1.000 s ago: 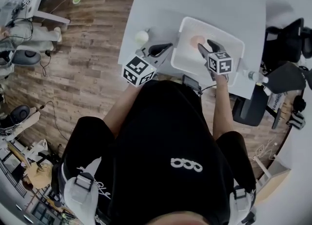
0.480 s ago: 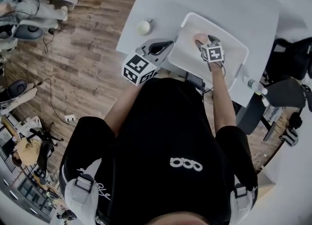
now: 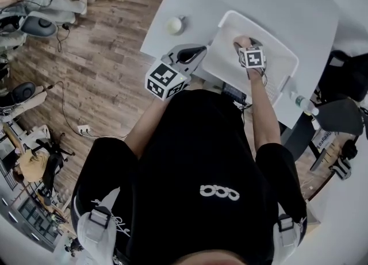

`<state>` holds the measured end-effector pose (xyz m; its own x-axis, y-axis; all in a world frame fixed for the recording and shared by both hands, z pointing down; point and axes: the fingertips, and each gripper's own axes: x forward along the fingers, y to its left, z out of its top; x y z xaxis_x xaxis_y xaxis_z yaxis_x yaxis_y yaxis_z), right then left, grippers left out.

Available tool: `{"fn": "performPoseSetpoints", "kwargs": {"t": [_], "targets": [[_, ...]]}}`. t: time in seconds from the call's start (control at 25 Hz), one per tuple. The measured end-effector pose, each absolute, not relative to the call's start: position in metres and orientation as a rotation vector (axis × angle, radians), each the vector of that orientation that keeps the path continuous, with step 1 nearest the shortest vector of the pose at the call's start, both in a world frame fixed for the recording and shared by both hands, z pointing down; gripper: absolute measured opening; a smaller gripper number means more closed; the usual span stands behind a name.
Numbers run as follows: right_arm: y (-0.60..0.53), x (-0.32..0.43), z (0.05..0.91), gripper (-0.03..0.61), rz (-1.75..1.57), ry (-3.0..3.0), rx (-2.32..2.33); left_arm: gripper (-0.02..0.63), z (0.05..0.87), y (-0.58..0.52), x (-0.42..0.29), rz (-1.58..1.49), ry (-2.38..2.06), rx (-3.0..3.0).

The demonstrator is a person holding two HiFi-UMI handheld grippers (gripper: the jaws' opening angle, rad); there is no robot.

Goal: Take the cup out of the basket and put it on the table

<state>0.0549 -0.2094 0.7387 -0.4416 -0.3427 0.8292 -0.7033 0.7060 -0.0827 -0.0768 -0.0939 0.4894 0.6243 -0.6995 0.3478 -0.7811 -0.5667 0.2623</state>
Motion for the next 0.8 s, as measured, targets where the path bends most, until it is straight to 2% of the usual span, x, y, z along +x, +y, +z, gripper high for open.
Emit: {"fn": "performPoseSetpoints", "kwargs": {"t": [0.28, 0.8], "targets": [[-0.207, 0.049, 0.723, 0.294, 0.541, -2.080, 0.787, 0.009, 0.483, -0.088, -0.080, 0.293, -1.184, 2.469], [-0.176, 0.053, 0.629, 0.296, 0.491, -2.212, 0.979, 0.009, 0.471, -0.086, -0.095, 0.291, -1.092, 2.552]]}}
